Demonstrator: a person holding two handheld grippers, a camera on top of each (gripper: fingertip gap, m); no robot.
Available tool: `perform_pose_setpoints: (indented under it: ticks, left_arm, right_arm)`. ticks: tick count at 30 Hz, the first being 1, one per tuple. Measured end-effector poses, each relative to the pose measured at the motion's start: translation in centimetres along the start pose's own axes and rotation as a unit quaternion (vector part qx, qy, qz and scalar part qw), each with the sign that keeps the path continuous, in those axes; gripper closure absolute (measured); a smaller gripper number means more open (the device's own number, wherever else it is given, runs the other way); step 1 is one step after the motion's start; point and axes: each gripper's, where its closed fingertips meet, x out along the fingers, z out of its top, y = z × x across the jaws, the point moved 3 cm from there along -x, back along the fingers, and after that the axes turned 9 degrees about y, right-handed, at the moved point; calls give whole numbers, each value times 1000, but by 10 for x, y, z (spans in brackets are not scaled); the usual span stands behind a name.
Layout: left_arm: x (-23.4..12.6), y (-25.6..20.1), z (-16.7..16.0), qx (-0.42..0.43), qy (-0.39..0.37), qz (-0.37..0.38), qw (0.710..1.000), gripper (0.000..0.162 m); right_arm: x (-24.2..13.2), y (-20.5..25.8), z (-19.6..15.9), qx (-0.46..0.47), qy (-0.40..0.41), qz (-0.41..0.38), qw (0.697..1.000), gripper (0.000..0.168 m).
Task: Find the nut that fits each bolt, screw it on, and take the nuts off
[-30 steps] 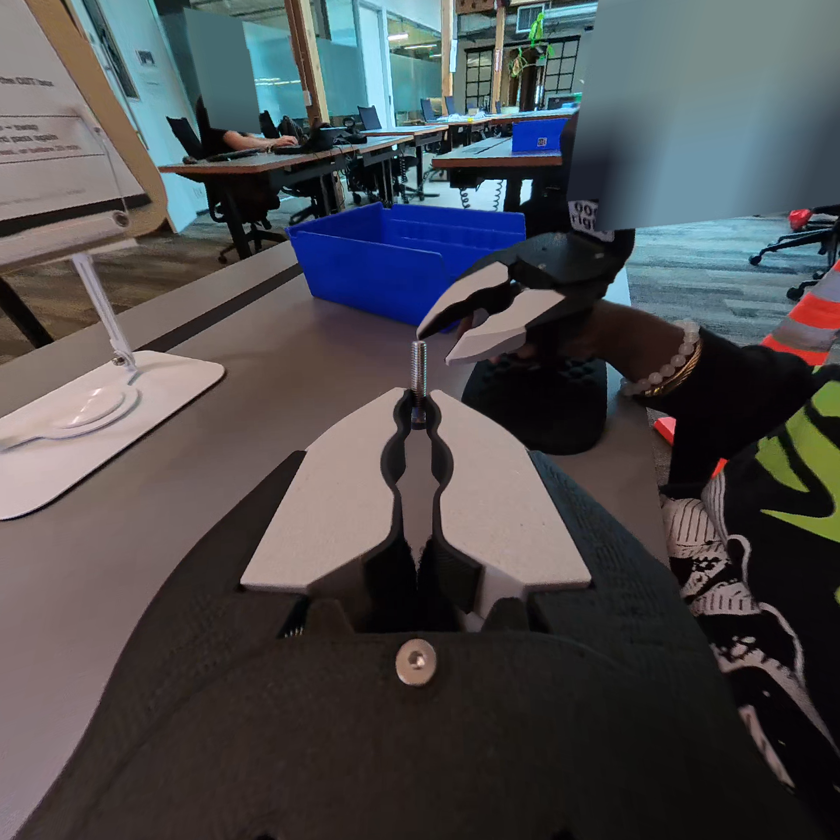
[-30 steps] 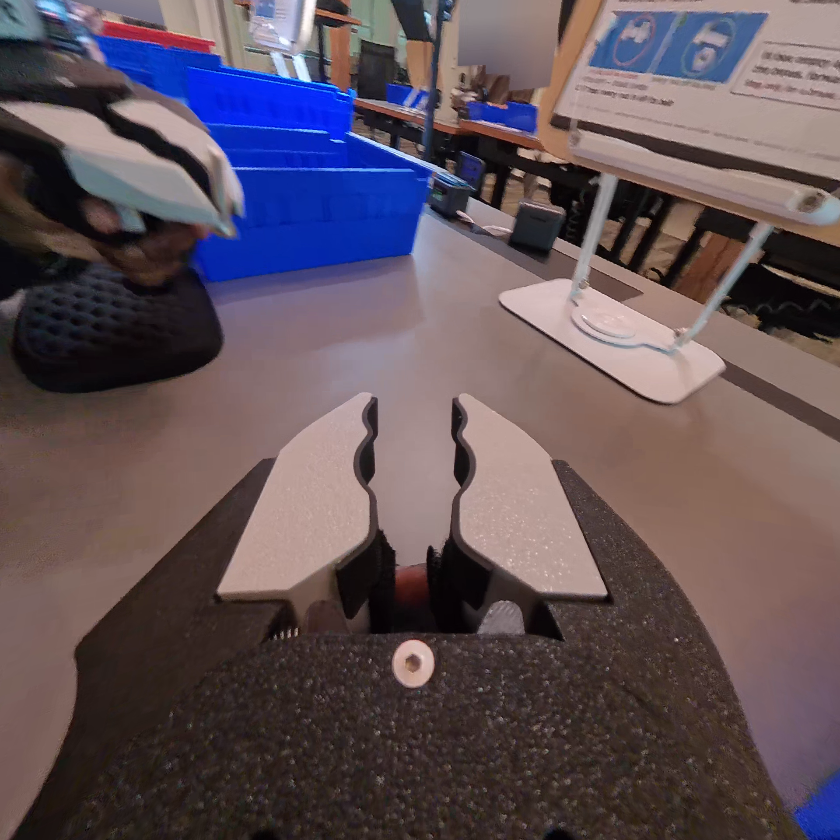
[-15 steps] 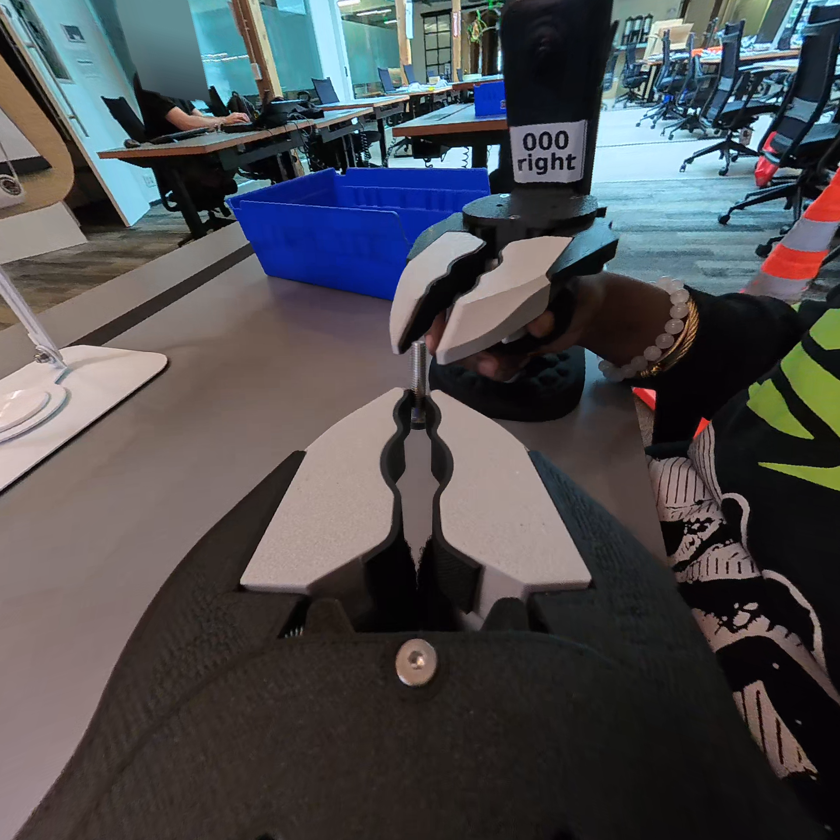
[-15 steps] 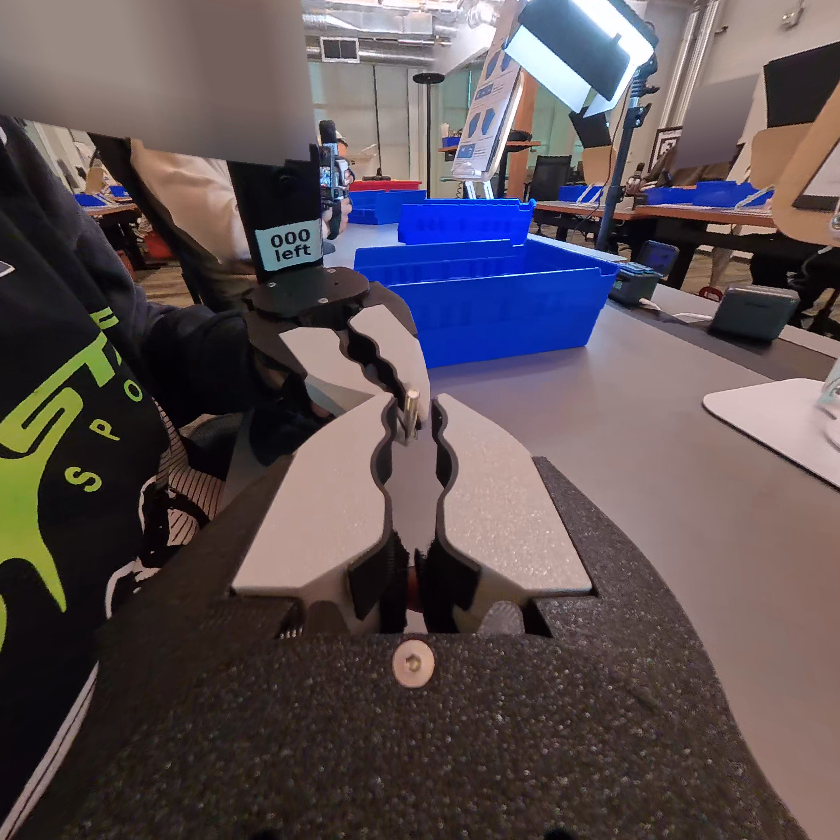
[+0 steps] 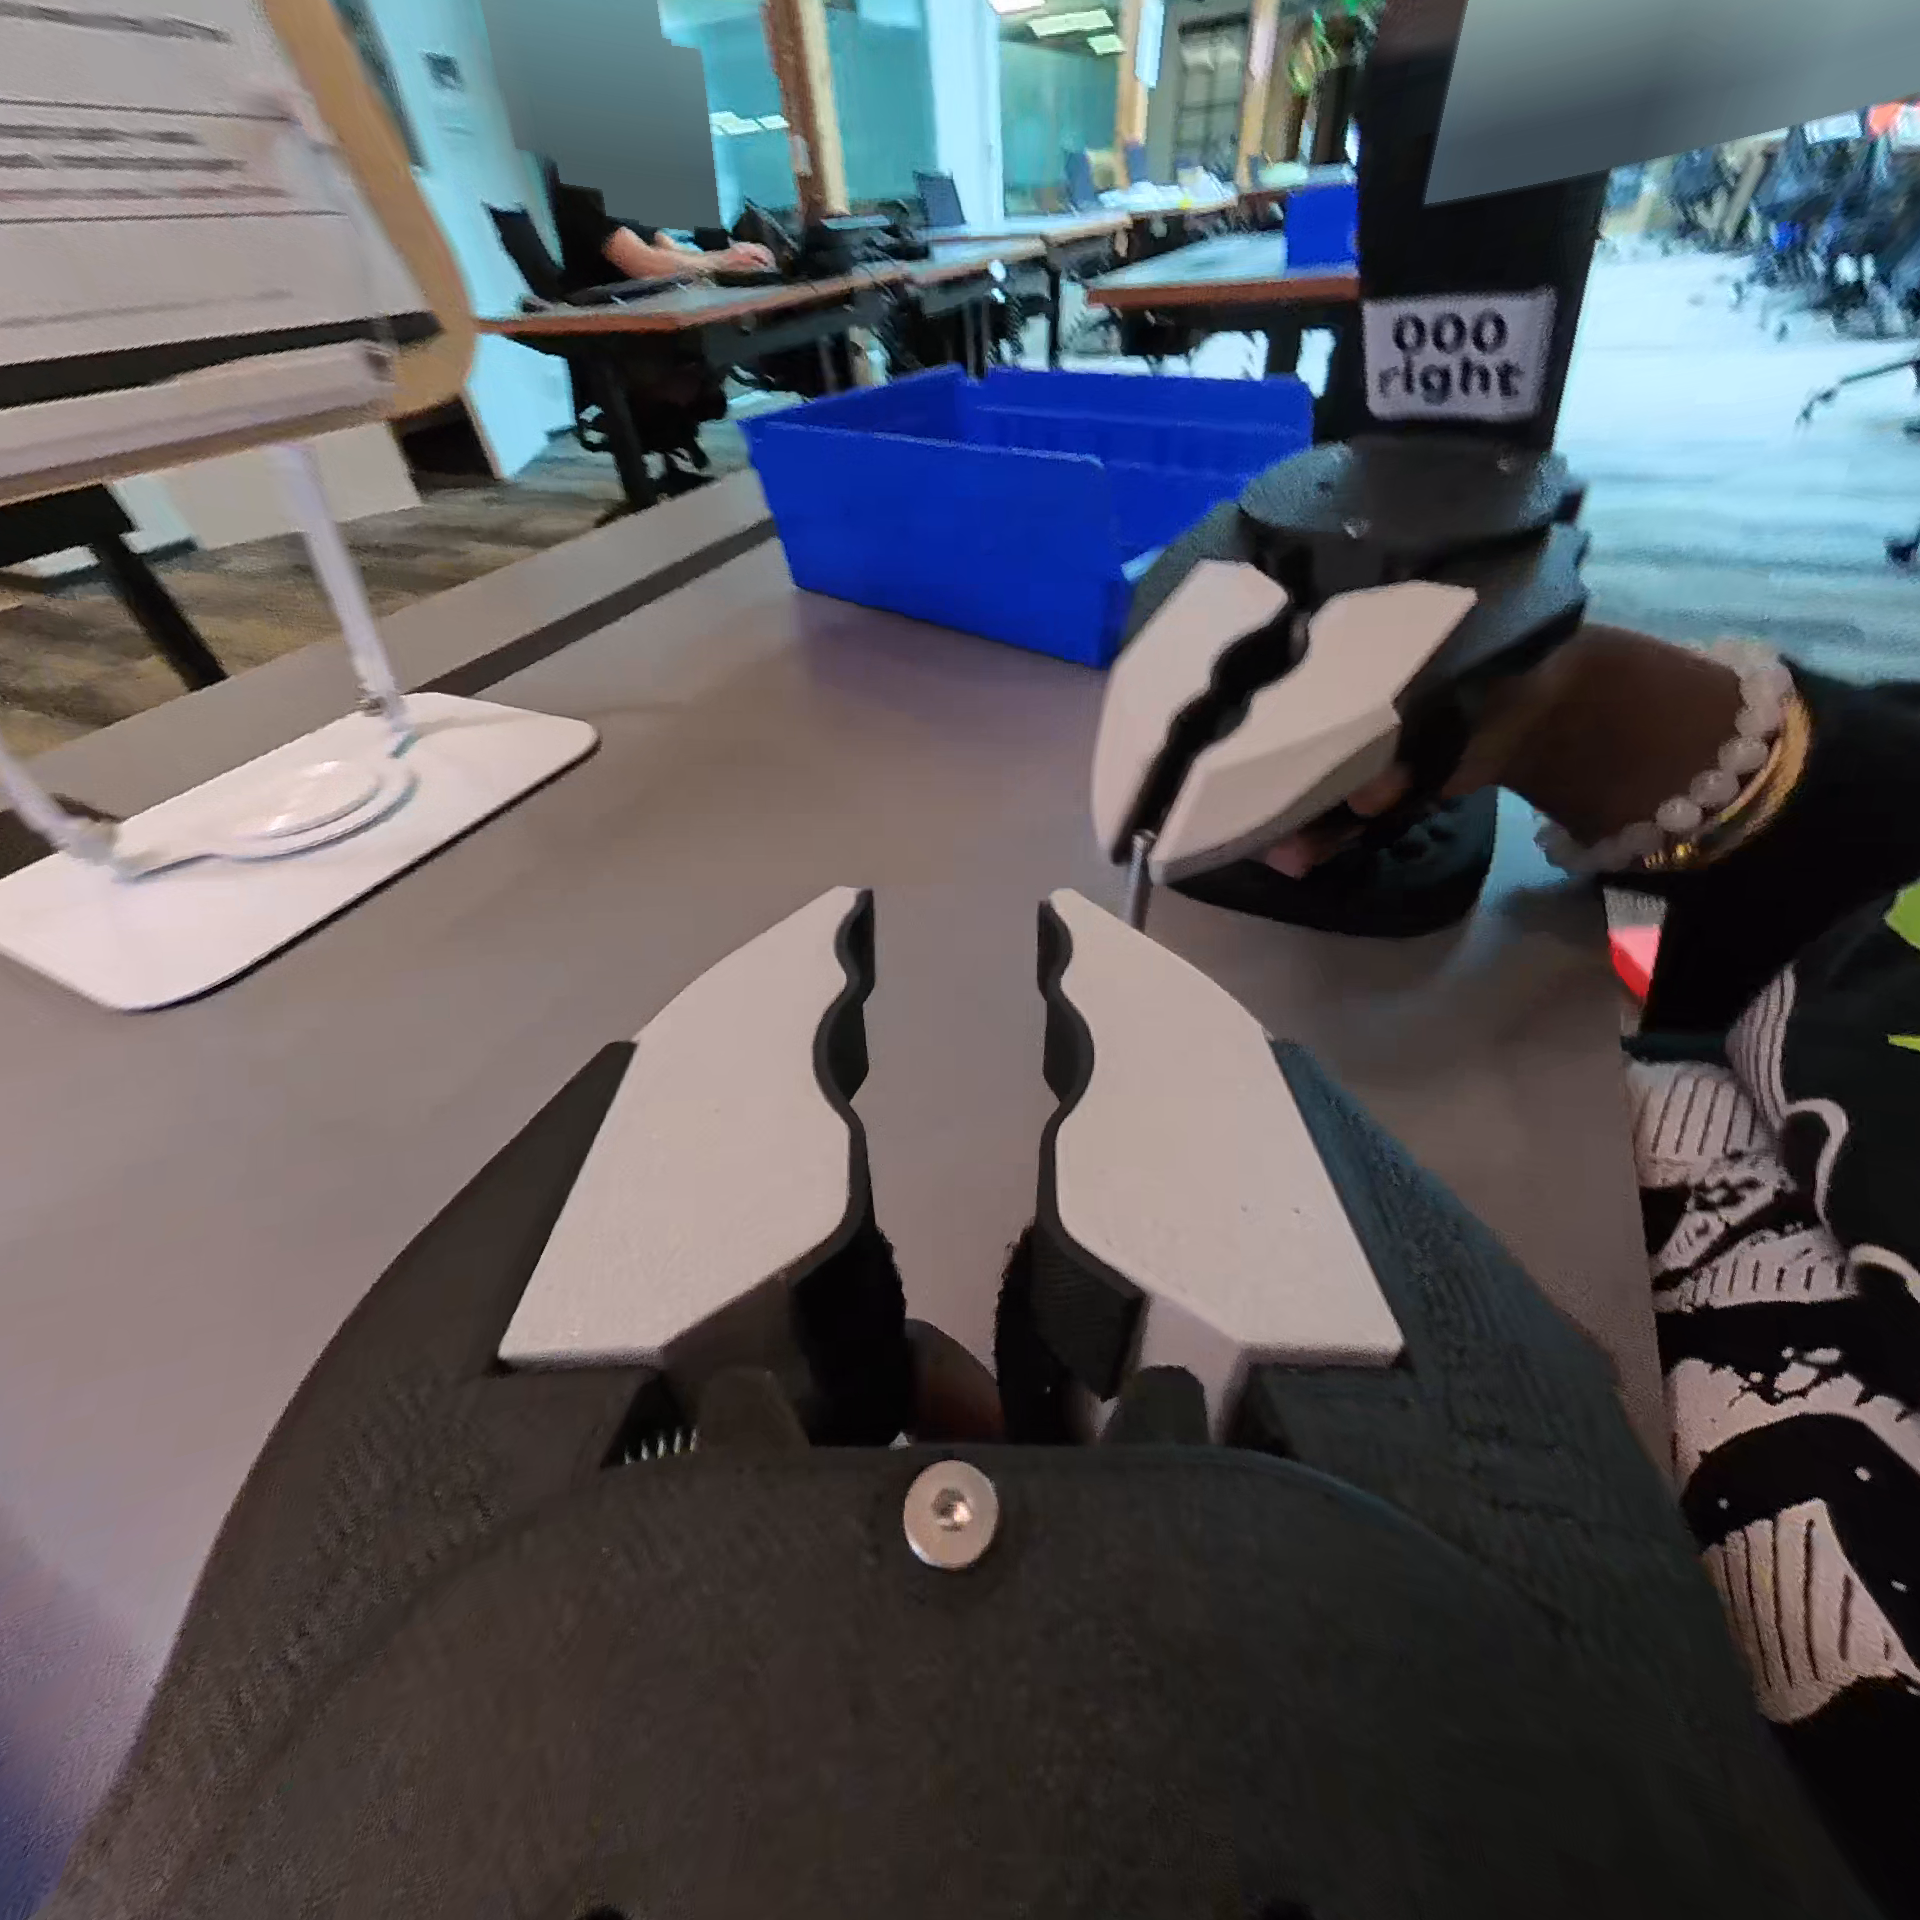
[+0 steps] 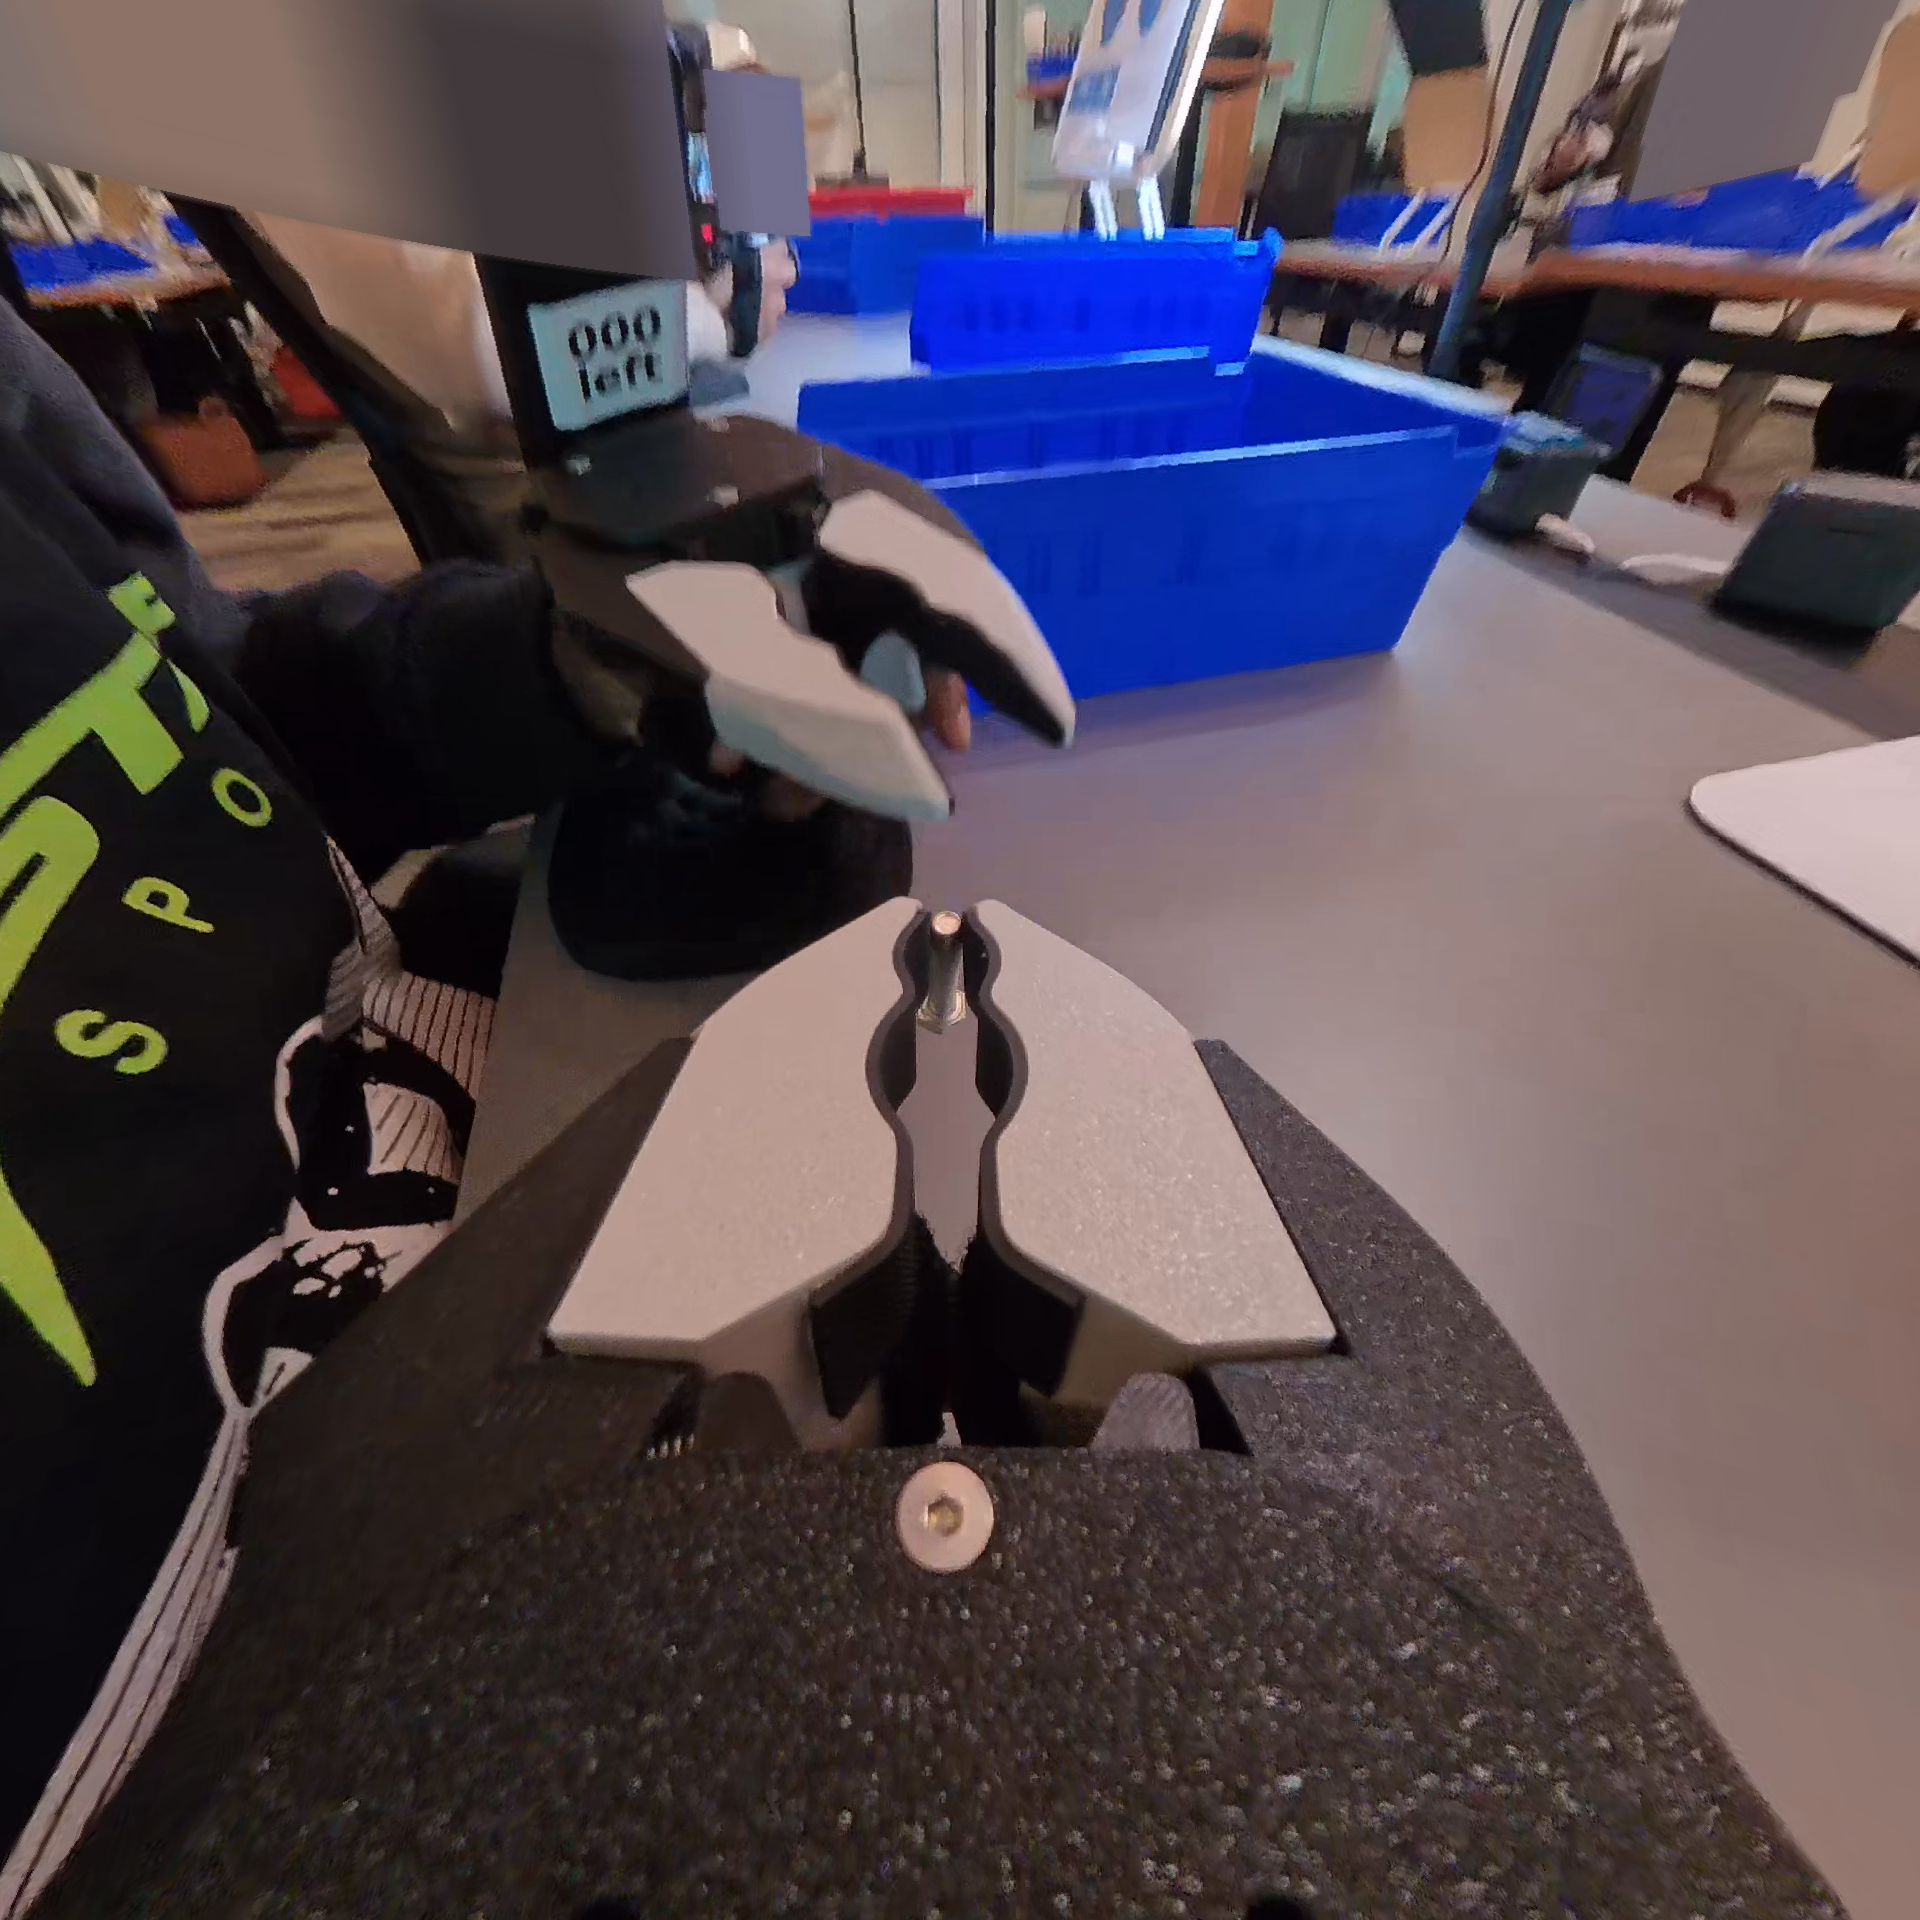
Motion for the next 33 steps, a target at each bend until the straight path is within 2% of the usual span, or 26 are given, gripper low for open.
perform_pose_setpoints:
  ticks: [5,15,25,30,33]
  left_arm:
    - [-23,20,6,-70,-83,32,994,131]
    - [-27,24,7,-87,-106,35,990,131]
    - [-27,24,7,-85,-108,36,990,131]
    - [-26,23,6,-79,-103,36,991,131]
    - [-26,22,7,-75,-102,37,991,131]
  right_arm:
    - [20,0,-15,0,91,2,996,163]
    - [41,8,-33,-10,182,29,983,162]
    - [43,10,-37,-15,199,31,980,162]
    - [40,10,-34,-13,188,35,981,152]
    - [33,10,-27,-9,154,41,987,144]
